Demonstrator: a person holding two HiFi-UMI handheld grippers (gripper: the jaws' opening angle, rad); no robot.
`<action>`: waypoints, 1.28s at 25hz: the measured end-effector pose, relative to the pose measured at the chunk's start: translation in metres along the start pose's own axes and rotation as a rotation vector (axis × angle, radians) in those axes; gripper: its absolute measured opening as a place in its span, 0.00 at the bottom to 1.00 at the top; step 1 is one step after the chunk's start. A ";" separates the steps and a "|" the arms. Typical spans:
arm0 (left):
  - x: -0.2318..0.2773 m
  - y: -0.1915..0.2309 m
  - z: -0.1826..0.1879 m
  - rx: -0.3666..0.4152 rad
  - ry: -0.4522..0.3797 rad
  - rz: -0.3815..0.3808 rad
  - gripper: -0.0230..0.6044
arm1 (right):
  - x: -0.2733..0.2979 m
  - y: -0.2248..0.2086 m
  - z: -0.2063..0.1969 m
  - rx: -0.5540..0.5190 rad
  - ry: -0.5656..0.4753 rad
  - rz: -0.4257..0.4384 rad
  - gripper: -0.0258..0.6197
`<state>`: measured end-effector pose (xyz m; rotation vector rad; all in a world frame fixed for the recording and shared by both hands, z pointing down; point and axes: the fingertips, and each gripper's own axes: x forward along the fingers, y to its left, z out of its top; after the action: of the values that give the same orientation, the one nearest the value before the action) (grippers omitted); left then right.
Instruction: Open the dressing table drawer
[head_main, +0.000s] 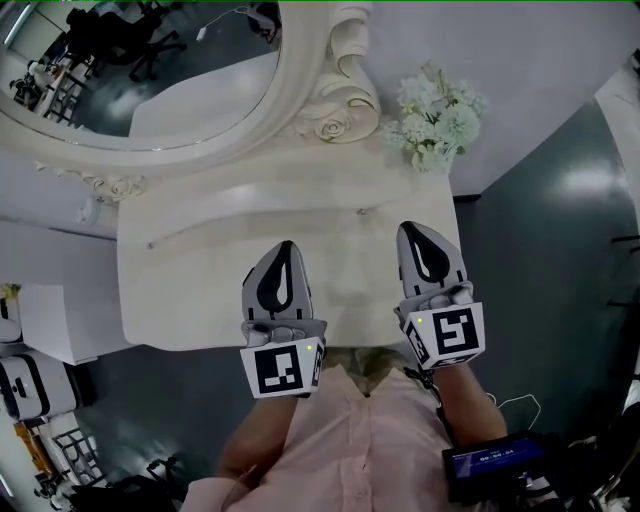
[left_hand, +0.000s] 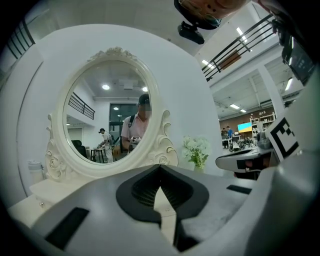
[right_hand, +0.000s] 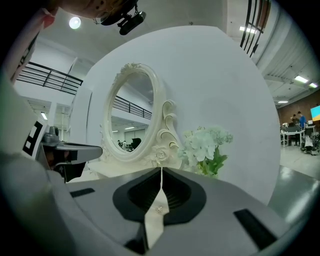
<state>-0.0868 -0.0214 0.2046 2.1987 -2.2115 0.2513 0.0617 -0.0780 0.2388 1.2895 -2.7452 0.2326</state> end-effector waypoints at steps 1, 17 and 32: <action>0.003 0.002 -0.001 -0.003 0.002 -0.002 0.07 | 0.003 0.000 -0.003 0.004 0.007 -0.003 0.07; 0.032 0.022 -0.047 -0.063 0.062 -0.061 0.07 | 0.054 0.013 -0.077 0.047 0.165 0.011 0.07; 0.047 0.037 -0.093 -0.121 0.119 -0.091 0.07 | 0.081 0.016 -0.145 0.078 0.305 -0.013 0.28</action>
<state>-0.1335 -0.0571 0.2982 2.1537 -2.0053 0.2340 0.0016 -0.1026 0.3926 1.1775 -2.4907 0.4961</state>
